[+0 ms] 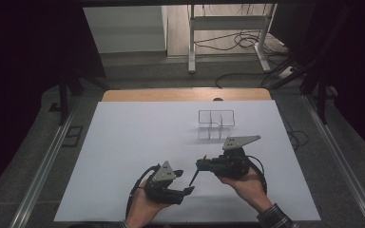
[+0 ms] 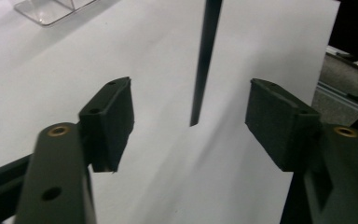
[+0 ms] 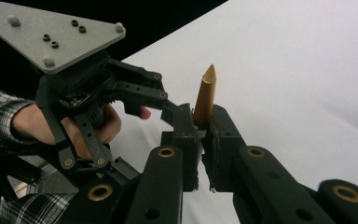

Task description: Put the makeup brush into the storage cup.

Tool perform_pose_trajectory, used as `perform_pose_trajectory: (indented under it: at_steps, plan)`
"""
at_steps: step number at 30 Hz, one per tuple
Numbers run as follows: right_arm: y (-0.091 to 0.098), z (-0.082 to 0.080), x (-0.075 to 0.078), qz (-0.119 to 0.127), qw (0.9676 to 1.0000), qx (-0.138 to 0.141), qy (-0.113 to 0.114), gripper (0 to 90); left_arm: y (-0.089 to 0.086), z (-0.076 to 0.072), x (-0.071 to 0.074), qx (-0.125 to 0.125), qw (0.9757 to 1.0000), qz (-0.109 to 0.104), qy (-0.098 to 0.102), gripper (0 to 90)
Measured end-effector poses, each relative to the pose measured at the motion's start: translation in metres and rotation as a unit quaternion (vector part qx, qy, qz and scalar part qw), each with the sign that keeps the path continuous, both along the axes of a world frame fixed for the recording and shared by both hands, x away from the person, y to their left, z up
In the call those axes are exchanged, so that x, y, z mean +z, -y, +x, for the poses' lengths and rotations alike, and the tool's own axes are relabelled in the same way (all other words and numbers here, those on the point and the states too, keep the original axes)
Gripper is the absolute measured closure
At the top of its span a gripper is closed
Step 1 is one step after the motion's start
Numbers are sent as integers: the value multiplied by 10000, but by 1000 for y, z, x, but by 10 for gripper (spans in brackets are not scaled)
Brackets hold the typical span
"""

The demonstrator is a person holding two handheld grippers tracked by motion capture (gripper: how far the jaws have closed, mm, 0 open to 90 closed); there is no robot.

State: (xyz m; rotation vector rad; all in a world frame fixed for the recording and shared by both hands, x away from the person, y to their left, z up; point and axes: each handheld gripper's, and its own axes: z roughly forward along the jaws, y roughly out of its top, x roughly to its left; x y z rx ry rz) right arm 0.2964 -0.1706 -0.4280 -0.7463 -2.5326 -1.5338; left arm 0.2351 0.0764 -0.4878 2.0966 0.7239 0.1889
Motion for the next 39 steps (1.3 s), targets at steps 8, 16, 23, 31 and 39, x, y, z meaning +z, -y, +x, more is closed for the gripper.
perform_pose_trajectory:
  at_steps: [8, 16, 23, 31, 39]
  plan:
    - [3, -3, 0, -97, 9999, -24, 105, 832, -5, -3, 0, 48, 9999, 97, -26, 234]
    - [5, -5, 0, -209, 9995, -27, 225, 831, -10, -7, 0, 67, 9997, 234, -63, 164]
    - [6, -7, -2, -335, 9990, 1, 312, 831, -22, -12, 0, 161, 9996, 181, -128, 131]
    - [9, -9, 0, -369, 9985, -46, 394, 831, -32, -18, -1, 270, 9990, 323, -161, 83]
    - [12, -10, 3, -386, 9983, -106, 425, 831, -37, -23, -2, 243, 9984, 482, -183, 47]
